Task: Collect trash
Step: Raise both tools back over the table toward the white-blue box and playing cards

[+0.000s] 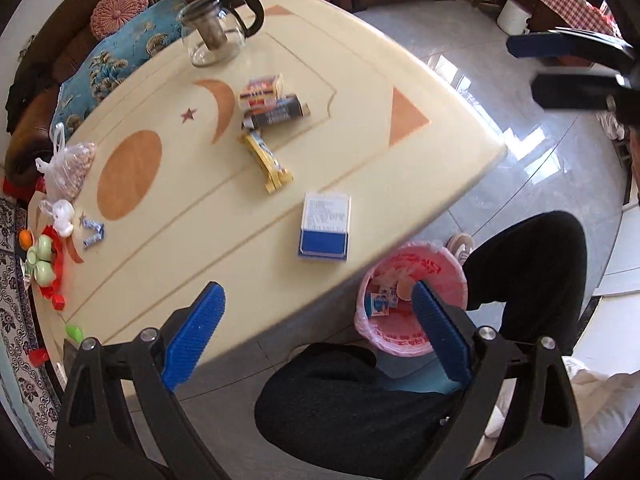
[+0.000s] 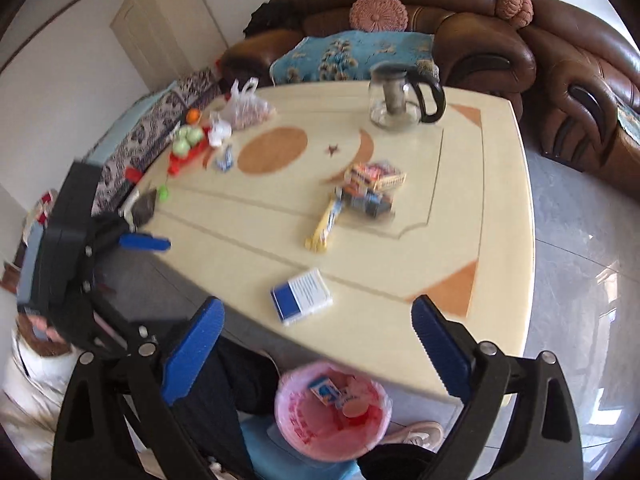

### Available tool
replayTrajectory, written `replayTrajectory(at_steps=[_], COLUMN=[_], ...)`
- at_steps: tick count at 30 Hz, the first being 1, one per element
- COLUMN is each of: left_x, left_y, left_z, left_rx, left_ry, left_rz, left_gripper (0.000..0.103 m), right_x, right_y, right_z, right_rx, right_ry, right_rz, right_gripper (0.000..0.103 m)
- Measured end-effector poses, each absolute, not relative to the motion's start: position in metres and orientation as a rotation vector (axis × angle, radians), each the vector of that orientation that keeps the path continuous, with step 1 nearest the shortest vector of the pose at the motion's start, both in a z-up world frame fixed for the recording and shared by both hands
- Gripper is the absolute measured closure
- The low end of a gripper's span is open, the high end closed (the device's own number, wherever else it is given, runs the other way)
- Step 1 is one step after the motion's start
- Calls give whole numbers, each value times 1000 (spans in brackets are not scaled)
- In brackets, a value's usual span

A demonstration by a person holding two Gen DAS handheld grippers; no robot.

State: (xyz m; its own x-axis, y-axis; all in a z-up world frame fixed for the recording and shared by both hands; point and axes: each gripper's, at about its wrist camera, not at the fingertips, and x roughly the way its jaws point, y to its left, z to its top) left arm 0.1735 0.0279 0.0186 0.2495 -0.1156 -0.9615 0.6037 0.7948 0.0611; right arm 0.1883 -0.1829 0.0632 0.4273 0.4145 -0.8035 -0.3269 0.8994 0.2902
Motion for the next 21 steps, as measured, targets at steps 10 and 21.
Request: replayTrajectory(at_steps=[10, 21], left_x=[200, 224], left_y=[10, -15], left_z=[54, -23], left_rx=[605, 674], left_ry=[1145, 1255], left_rz=[-538, -575], left_gripper=[11, 11], right_x=[284, 362], right_y=[-216, -220], right_z=[95, 36], right_rx=[303, 384], right_ry=[1076, 1211], right_rz=[402, 343], right_gripper=[9, 9])
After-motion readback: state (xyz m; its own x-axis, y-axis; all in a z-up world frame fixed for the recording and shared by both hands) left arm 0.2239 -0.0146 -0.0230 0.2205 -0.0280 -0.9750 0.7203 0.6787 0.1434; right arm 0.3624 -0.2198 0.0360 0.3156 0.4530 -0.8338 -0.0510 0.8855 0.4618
